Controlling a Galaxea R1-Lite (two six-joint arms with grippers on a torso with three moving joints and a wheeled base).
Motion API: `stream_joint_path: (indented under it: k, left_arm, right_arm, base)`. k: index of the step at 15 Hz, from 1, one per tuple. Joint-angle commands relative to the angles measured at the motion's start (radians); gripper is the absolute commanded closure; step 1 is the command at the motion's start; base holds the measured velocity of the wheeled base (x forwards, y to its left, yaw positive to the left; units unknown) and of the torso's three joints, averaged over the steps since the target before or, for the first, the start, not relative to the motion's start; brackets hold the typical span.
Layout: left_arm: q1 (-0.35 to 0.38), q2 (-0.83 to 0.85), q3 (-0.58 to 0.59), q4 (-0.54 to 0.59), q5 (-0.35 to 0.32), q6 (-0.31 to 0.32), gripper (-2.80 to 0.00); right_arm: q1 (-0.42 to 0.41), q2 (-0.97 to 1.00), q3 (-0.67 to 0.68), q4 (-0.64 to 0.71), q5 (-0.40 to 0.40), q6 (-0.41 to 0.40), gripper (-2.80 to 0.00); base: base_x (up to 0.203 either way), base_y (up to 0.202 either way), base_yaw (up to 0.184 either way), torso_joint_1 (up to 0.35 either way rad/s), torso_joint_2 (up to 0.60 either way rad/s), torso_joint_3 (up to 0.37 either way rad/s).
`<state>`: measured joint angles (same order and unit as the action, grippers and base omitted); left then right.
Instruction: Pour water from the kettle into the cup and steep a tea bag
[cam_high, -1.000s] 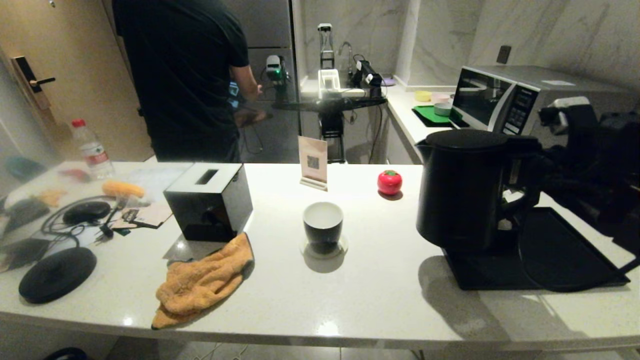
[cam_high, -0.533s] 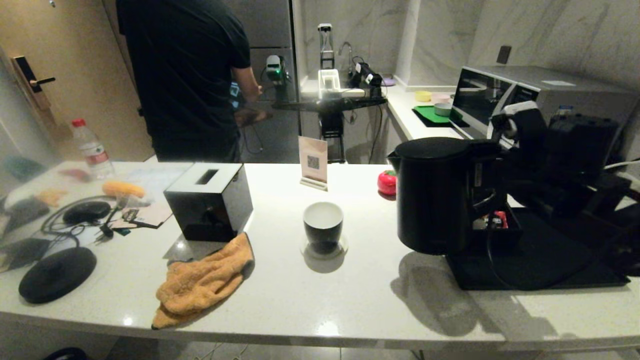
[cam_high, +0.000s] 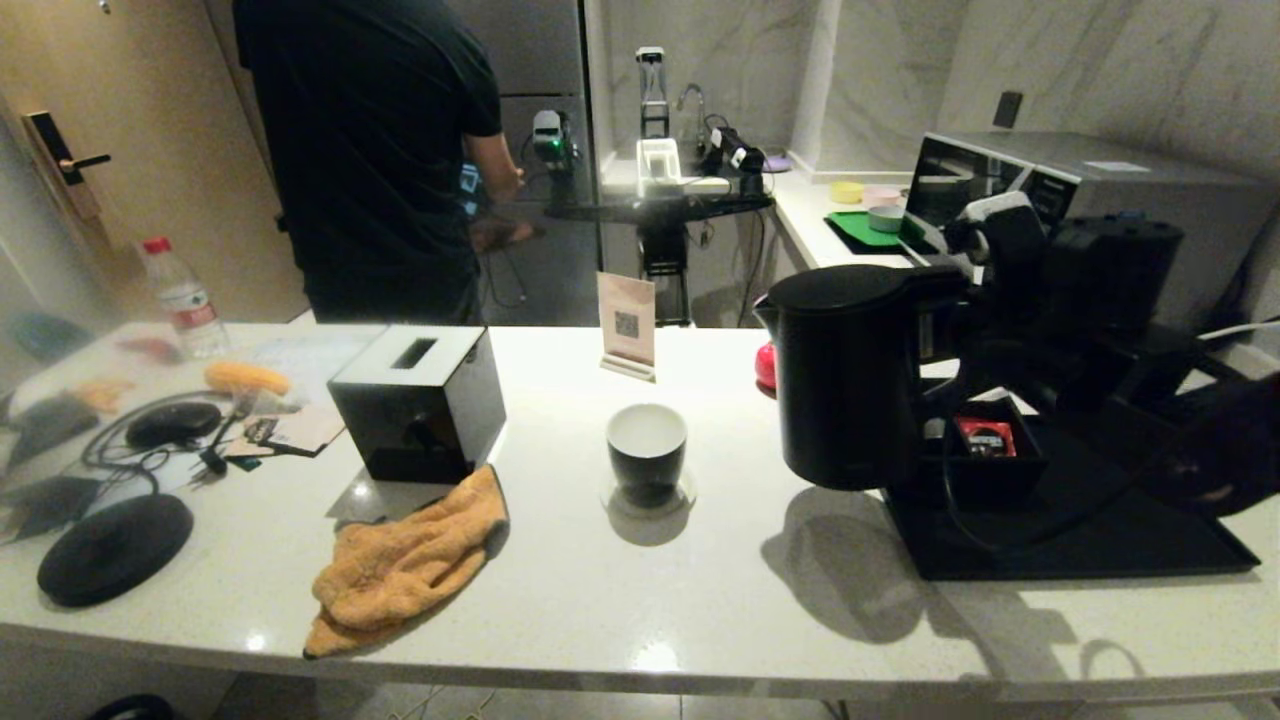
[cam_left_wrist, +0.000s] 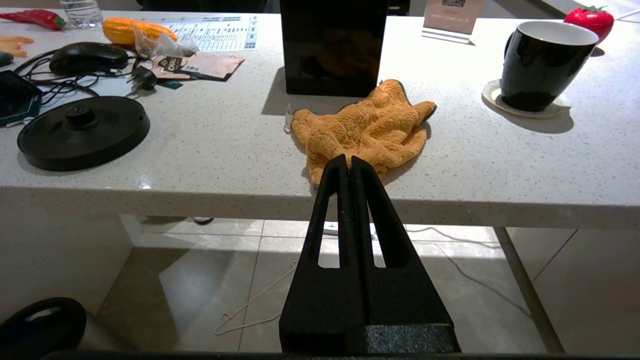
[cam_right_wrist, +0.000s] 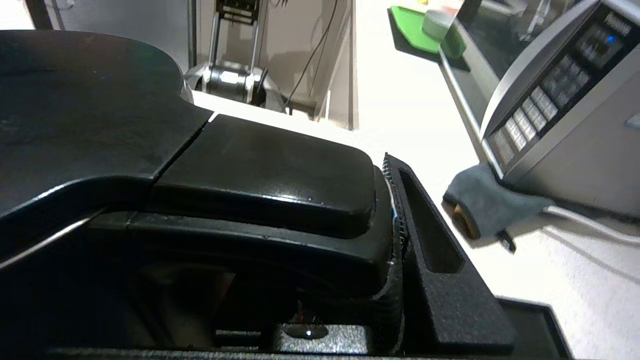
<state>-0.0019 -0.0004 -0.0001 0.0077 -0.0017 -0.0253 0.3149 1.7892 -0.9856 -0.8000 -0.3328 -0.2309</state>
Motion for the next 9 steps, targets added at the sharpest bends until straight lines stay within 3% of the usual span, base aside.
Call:
stream_joint_path:
  k: [1, 9]
  left_arm:
    - [0.0, 0.0, 0.0, 0.0, 0.0, 0.001, 0.0]
    - [0.0, 0.0, 0.0, 0.0, 0.0, 0.0, 0.0]
  right_arm:
    - [0.003, 0.034, -0.039, -0.008, -0.002, -0.008, 0.0]
    - [0.025, 0.076, -0.102, -0.013, -0.002, -0.096, 0.0]
  base:
    - [0.0, 0.0, 0.0, 0.0, 0.0, 0.0]
    - [0.0, 0.0, 0.0, 0.0, 0.0, 0.0]
